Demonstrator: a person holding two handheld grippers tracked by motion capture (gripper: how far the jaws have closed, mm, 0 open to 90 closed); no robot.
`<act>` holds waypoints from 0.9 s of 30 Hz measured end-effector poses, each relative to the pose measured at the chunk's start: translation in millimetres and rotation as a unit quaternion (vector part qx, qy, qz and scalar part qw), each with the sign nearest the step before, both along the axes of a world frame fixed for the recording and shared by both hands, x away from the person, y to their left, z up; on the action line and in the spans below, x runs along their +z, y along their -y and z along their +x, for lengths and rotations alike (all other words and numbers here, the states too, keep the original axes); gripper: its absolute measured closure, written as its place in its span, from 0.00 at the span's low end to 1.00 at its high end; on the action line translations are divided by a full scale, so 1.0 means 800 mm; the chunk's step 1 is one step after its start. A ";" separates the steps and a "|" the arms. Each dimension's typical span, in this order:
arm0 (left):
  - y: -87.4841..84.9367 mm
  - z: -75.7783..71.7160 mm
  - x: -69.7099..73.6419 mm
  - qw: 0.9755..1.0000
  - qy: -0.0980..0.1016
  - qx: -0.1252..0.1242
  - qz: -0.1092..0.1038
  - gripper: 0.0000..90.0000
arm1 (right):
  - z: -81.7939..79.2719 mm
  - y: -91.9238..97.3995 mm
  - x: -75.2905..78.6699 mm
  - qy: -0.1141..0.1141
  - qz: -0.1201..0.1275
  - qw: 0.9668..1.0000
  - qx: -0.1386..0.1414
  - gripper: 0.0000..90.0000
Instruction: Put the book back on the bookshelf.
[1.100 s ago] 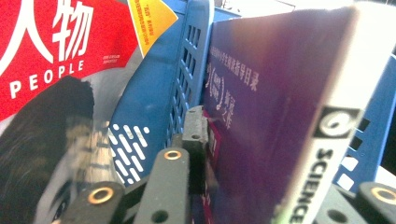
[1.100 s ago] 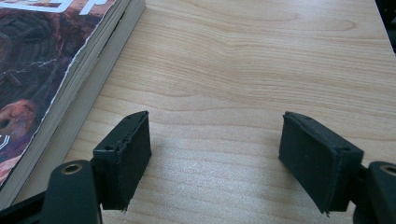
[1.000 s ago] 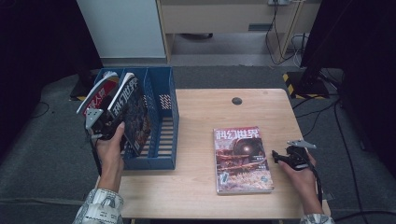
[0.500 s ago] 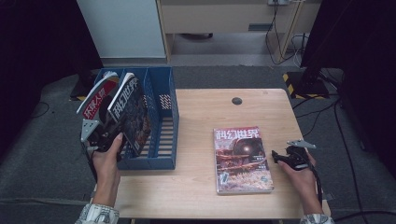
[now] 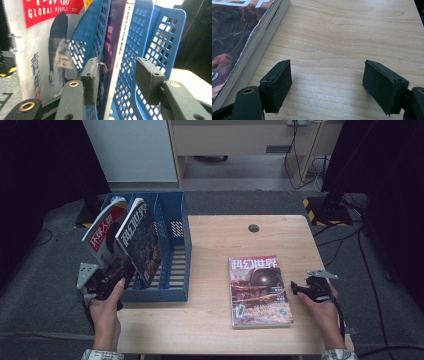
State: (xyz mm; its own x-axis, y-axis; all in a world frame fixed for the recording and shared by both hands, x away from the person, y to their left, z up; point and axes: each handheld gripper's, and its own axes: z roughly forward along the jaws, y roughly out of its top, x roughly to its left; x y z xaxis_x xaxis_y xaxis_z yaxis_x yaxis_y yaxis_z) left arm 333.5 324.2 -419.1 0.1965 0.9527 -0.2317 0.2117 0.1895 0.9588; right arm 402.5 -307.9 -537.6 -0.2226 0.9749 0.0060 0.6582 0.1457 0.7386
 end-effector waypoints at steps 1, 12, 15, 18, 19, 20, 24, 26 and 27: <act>0.001 -0.002 0.000 1.000 0.000 -0.002 0.002 0.60 | 0.000 0.000 0.000 0.000 0.000 1.000 0.000 0.26; 0.047 -0.003 -0.002 0.998 -0.029 -0.051 0.038 0.51 | 0.001 -0.001 -0.001 0.001 0.000 1.000 -0.001 0.23; 0.061 -0.002 -0.004 0.997 -0.028 -0.060 0.048 0.45 | 0.001 -0.001 0.001 -0.004 0.002 1.000 0.002 0.24; 0.074 -0.002 -0.004 0.996 -0.025 -0.065 0.054 0.37 | 0.000 0.001 0.010 0.007 0.013 1.000 -0.003 0.29; 0.078 -0.003 -0.003 0.996 -0.026 -0.067 0.057 0.34 | -0.001 0.001 0.015 0.018 0.018 1.000 -0.003 0.33; 0.083 -0.003 -0.003 0.995 -0.026 -0.070 0.058 0.32 | -0.003 0.001 0.020 0.028 0.023 0.999 -0.001 0.36; 0.097 -0.002 -0.004 0.993 -0.027 -0.080 0.086 0.26 | -0.006 -0.005 0.032 0.049 0.040 0.998 0.028 0.54; 0.101 -0.001 -0.006 0.992 -0.032 -0.085 0.089 0.25 | -0.007 -0.013 0.036 0.059 0.045 0.996 0.055 0.62; 0.102 0.000 -0.007 0.992 -0.035 -0.088 0.088 0.24 | -0.008 -0.019 0.038 0.062 0.045 0.995 0.067 0.66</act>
State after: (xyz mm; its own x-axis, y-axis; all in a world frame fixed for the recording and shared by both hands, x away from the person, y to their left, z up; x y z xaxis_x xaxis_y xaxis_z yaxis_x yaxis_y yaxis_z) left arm 333.2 242.4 -424.9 0.3518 0.9324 -0.0830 0.2935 -0.0257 0.9556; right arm 396.5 -292.9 -507.5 -0.3550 0.9332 0.0561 0.5396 0.1555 0.8274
